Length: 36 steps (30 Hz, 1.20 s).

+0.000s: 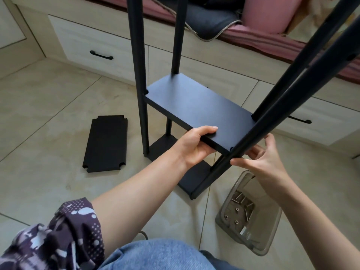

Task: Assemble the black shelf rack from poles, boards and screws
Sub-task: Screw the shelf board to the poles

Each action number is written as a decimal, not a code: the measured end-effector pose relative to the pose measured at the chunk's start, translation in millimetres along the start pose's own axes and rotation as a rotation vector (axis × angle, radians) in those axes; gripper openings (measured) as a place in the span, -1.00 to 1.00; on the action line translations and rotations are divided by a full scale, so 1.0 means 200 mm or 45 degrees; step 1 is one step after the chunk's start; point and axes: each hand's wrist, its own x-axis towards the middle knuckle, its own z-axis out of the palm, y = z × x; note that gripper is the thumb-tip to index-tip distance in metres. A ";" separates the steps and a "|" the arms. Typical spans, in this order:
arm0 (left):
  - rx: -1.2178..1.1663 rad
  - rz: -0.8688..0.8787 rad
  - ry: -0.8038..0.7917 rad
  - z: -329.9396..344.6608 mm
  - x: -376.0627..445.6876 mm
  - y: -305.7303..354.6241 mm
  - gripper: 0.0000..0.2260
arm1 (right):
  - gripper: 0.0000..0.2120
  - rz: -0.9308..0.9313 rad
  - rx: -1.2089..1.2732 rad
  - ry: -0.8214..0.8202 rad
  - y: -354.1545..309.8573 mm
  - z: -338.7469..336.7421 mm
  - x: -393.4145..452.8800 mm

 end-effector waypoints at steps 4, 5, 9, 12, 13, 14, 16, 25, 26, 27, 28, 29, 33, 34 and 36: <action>-0.012 -0.032 -0.028 -0.01 0.00 -0.01 -0.80 | 0.01 -0.041 0.086 -0.024 0.01 0.01 0.00; -0.012 -0.027 -0.033 -0.01 -0.01 -0.01 -0.80 | -0.07 -0.051 0.106 -0.026 0.02 0.01 -0.01; -0.007 0.004 0.020 -0.02 -0.01 -0.03 -0.68 | -0.31 -0.077 0.126 -0.076 0.04 0.01 -0.02; 0.097 0.037 0.094 -0.05 -0.02 -0.04 -0.77 | -0.36 -0.079 0.140 -0.089 0.04 0.01 -0.02; 0.147 0.044 0.127 -0.06 -0.04 -0.03 -0.80 | -0.37 -0.081 0.131 -0.086 0.04 0.01 -0.02; 0.196 0.051 0.182 -0.07 -0.05 -0.02 -0.81 | -0.36 -0.082 0.120 -0.082 0.04 0.01 -0.02; 0.295 0.091 0.399 -0.06 -0.09 0.00 -0.76 | -0.32 -0.085 0.113 -0.067 0.05 0.00 -0.01; 2.233 0.934 0.117 0.03 -0.23 0.04 -0.45 | -0.23 -0.092 0.105 -0.104 0.08 -0.03 0.03; 2.382 0.835 0.007 0.05 -0.20 0.04 -0.37 | -0.24 -0.098 0.109 -0.114 0.08 -0.04 0.03; 2.472 0.764 -0.070 0.06 -0.17 0.03 -0.32 | -0.25 -0.102 0.111 -0.128 0.09 -0.05 0.03; 2.519 0.737 -0.128 0.07 -0.15 0.02 -0.31 | -0.25 -0.104 0.110 -0.144 0.09 -0.05 0.03; 2.533 0.736 -0.174 0.07 -0.13 0.01 -0.33 | -0.25 -0.108 0.110 -0.159 0.10 -0.06 0.04; 2.452 0.759 -0.239 0.08 -0.09 0.00 -0.55 | -0.28 -0.102 0.190 -0.216 0.10 -0.08 0.05; 2.442 0.762 -0.238 0.09 -0.09 0.00 -0.58 | -0.27 -0.097 0.209 -0.234 0.10 -0.08 0.05; 2.434 0.757 -0.236 0.09 -0.09 0.00 -0.62 | -0.25 -0.075 0.208 -0.280 0.11 -0.10 0.06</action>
